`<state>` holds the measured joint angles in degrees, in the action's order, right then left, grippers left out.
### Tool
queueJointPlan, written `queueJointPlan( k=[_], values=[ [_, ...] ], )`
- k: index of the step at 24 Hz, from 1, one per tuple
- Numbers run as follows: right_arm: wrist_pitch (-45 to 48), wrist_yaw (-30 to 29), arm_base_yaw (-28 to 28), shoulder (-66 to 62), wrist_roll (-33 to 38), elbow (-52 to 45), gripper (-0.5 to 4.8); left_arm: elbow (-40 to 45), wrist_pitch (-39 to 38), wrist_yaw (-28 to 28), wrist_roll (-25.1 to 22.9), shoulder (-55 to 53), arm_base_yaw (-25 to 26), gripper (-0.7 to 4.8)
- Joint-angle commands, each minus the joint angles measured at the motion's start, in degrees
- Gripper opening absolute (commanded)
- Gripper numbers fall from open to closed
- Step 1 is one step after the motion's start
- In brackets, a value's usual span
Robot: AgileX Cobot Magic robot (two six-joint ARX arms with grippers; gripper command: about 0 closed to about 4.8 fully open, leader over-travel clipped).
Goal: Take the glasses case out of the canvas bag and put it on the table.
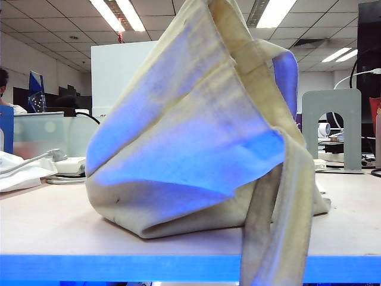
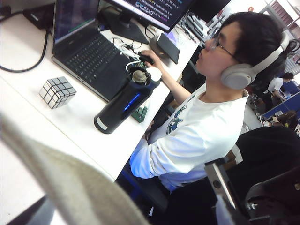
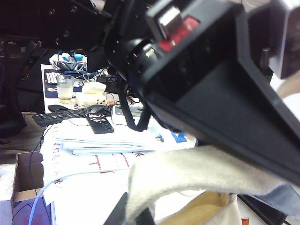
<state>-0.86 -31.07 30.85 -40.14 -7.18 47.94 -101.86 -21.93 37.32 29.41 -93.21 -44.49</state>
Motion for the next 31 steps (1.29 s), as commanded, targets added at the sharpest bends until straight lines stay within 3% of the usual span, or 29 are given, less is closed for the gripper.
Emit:
queueJointPlan(
  k=[1, 4, 8, 13, 14, 16, 19, 20, 21, 23, 25, 31],
  values=[
    [-0.26, -0.87, -0.02, 0.07, 0.09, 0.31, -0.08, -0.22, 5.86, 0.92, -0.24, 0.31, -0.02, 3.26],
    [-0.5, -0.85, -0.02, 0.04, 0.09, 0.22, -0.08, -0.22, 9.86, 4.96, -0.22, 0.31, 0.0, -0.11],
    [-1.11, -1.03, -0.02, 0.09, 0.07, 0.2, 0.12, -0.22, 10.49, 9.27, -0.22, 0.35, 0.0, -0.05],
    [-7.15, -0.81, -0.2, 0.24, -0.09, 0.22, 2.37, -0.22, 11.3, 10.49, -0.2, 1.4, 1.77, -0.05],
    [-7.06, -0.83, -0.22, 0.24, -0.11, 0.22, 2.68, -0.22, 11.04, 10.6, -0.17, 1.55, 2.29, -0.05],
    [-6.54, -0.79, -0.5, 1.33, -0.37, 0.22, 2.72, -0.22, 9.11, 13.4, 0.0, 2.62, 5.11, -0.05],
    [-12.15, -0.48, -1.31, 2.75, -0.31, 0.2, 2.46, -0.22, 8.48, 17.03, 1.11, 4.7, 7.54, -0.05],
    [-16.15, -4.61, -0.77, 2.34, -0.28, -0.2, 1.88, -0.22, 9.07, 18.75, 1.29, 5.22, 7.58, -0.05],
    [-16.94, -6.29, 0.31, 1.73, -0.17, -1.53, 1.62, -0.22, 9.2, 20.06, 1.81, 5.79, 7.58, -0.05],
    [-16.44, -6.16, 1.57, 1.49, 0.26, -3.63, 1.12, -0.22, 9.2, 20.61, 3.04, 6.6, 7.58, -0.05],
    [-16.39, -6.12, 3.17, 1.51, 1.27, -4.42, -0.02, -0.22, 11.19, 20.63, 5.07, 6.88, 7.58, -0.05],
    [-10.91, -0.57, 12.0, -3.65, 4.22, -7.34, -0.06, -0.24, 16.5, 26.03, 11.91, 7.08, 7.48, -0.05]
  ],
)
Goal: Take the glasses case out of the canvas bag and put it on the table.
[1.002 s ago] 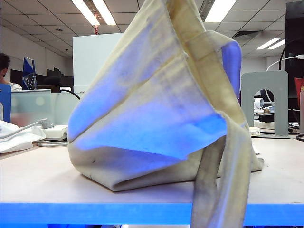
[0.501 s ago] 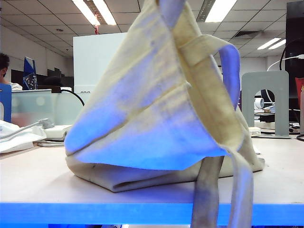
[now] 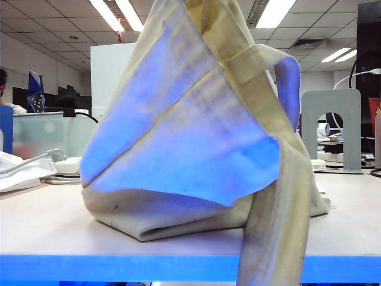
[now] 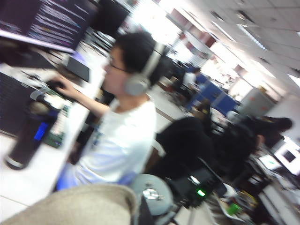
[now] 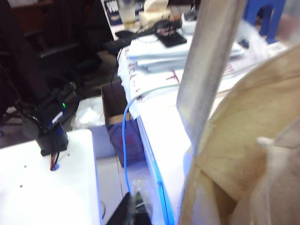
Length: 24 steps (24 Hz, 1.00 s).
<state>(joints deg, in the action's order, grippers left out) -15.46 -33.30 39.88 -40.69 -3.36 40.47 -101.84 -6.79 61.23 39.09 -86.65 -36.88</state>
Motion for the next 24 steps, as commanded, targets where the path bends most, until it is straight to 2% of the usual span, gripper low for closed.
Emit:
queueJointPlan(
  k=[1, 2, 4, 5, 10, 12, 13, 14, 16, 18, 19, 20, 22, 23, 24],
  values=[
    [6.4, 4.39, 5.51, -6.01, 0.35, 0.13, -0.06, -0.26, 1.36, 3.82, 2.36, 0.76, -0.24, -0.05],
    [9.31, 7.34, 7.21, -9.2, 0.35, 0.13, -0.06, -0.26, 1.36, 6.51, 2.45, 0.98, -1.27, -0.05],
    [13.09, 7.96, 7.69, -15.52, -0.07, 0.2, -0.06, -0.26, 2.29, 12.17, 2.73, 1.95, -2.23, -0.05],
    [12.04, 8.09, 6.38, -16.63, -0.02, 0.2, -0.06, -0.26, 3.45, 14.01, 2.84, 2.45, -2.38, -0.05],
    [11.23, 0.28, -5.27, -14.01, -0.07, 0.2, -0.06, -0.26, 3.04, 15.8, 3.04, 5.27, -2.56, -0.05],
    [10.51, 0.61, -5.64, -15.58, -1.07, 0.17, -0.06, -0.26, 2.75, 18.6, 4.92, 5.46, -2.62, -0.05],
    [10.58, 3.02, -5.64, -16.5, -1.22, 0.2, -0.06, -0.26, 2.69, 18.32, 4.85, 5.6, -2.62, -0.05],
    [11.06, 2.58, -5.46, -17.33, -1.11, 0.2, -0.06, -0.26, 2.95, 18.05, 4.85, 5.64, -2.6, -0.05],
    [11.41, 1.55, -2.69, -17.99, 1.03, 0.2, -0.06, -0.24, 3.13, 16.46, 3.54, 5.57, -2.56, -0.05],
    [13.14, 1.33, 3.06, -17.66, 2.1, 0.2, -0.06, -0.24, 3.08, 14.19, 2.62, 5.2, -2.56, -0.05],
    [14.53, 4.09, 8.33, -17.59, 2.12, 0.2, -0.06, -0.24, 3.08, 13.64, 2.69, 4.79, -2.54, -0.05],
    [14.88, 10.32, 14.34, -17.55, 2.29, 0.2, -0.06, -0.24, 3.04, 13.35, 2.69, 4.48, -2.49, -0.05],
    [14.93, 17.05, 19.15, -18.47, 3.15, 0.2, -0.06, -0.24, 3.23, 13.42, 2.71, 4.48, -2.51, -0.05],
    [16.02, 18.4, 19.61, -20.94, 3.1, 0.2, -0.06, -0.24, 3.19, 14.49, 2.97, 4.5, -2.56, -0.05],
    [18.82, 17.38, 18.43, -23.23, 3.74, 0.2, -0.06, -0.24, 3.06, 14.64, 3.08, 4.52, -2.56, -0.05]
  ],
)
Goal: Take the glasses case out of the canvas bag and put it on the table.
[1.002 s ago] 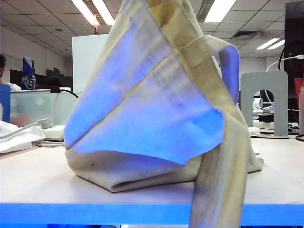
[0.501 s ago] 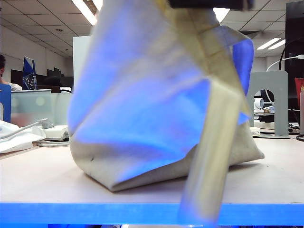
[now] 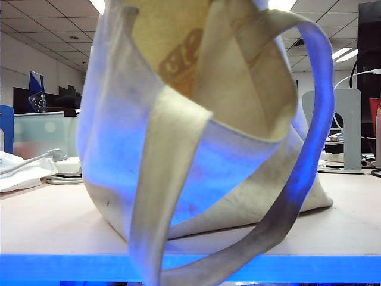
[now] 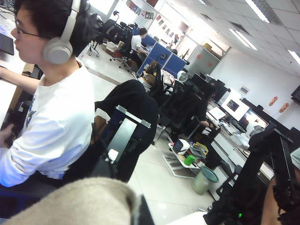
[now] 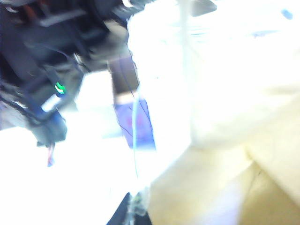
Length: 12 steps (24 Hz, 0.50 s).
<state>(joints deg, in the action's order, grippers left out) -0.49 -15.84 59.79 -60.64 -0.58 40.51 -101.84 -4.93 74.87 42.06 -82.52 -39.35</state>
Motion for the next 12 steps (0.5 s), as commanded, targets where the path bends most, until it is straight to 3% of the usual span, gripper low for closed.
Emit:
queueJointPlan(
  k=[1, 2, 4, 9, 12],
  values=[
    [7.06, -2.45, -1.86, -5.14, 3.13, 0.15, -0.06, -0.24, 1.2, 1.03, 0.17, 0.42, -0.09, -0.05],
    [8.87, -3.61, -1.73, -5.95, 4.2, 0.2, -0.06, -0.24, 1.2, 1.03, 0.17, 0.42, -0.09, -0.05],
    [6.54, -0.46, 1.57, -6.01, 1.86, 0.48, -0.06, -0.24, 1.14, 1.05, 0.17, 0.39, -0.07, -0.05],
    [-10.6, 11.39, 10.43, -4.55, -9.03, 5.73, -0.06, -0.24, 1.18, 2.47, 0.37, 0.37, 1.7, -0.05],
    [-17.14, 13.42, 10.14, -3.15, -13.11, 10.1, -0.06, -0.24, 0.81, 2.45, 0.39, 0.31, 2.56, -0.05]
  ],
)
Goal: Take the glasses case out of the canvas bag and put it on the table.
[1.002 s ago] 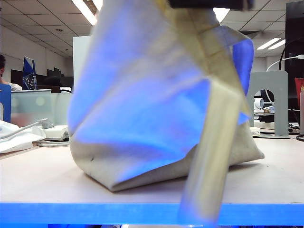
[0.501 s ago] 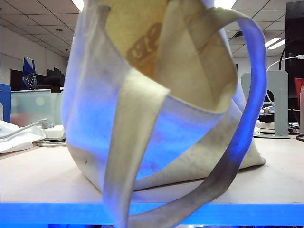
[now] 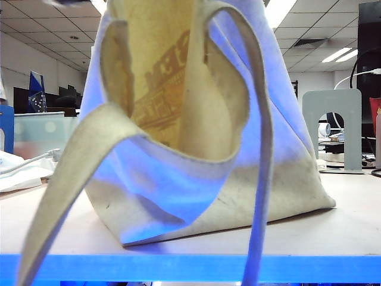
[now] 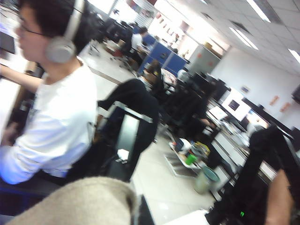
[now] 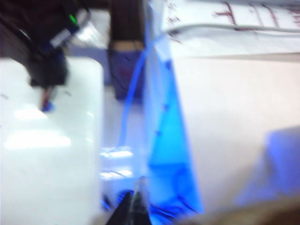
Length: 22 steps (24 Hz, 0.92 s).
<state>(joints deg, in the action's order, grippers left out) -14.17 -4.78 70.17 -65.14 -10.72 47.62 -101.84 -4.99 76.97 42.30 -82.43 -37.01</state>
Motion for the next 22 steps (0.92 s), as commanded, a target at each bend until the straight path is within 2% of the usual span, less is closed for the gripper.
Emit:
queueJointPlan(
  k=[1, 5, 7, 9, 13, 22],
  values=[
    [-4.9, 2.43, -0.24, 1.75, -4.04, 4.7, -0.06, -0.24, 0.9, 0.42, 0.2, 0.24, 1.07, -0.05],
    [-10.43, 2.08, -0.13, 3.69, -6.71, 10.64, -0.06, -0.24, 0.81, 0.63, 1.2, 0.04, 2.27, -0.05],
    [-16.24, 2.62, -0.11, 3.69, -10.8, 12.81, -0.06, -0.24, 0.9, 1.99, 1.7, 0.04, 2.73, -0.05],
    [-23.87, 4.35, -0.11, 3.69, -15.85, 13.42, -0.06, -0.24, 0.79, 2.78, 2.25, 0.04, 2.75, -0.05],
    [-36.96, 10.43, -0.13, 3.78, -18.99, 13.4, -0.06, -0.24, 0.85, 2.78, 3.39, 0.04, 2.78, -0.05],
    [-35.93, 17.22, 1.42, 2.67, -33.16, 15.91, -0.06, -0.24, 0.94, 2.75, 4.94, 0.04, 2.97, -0.05]
  ],
)
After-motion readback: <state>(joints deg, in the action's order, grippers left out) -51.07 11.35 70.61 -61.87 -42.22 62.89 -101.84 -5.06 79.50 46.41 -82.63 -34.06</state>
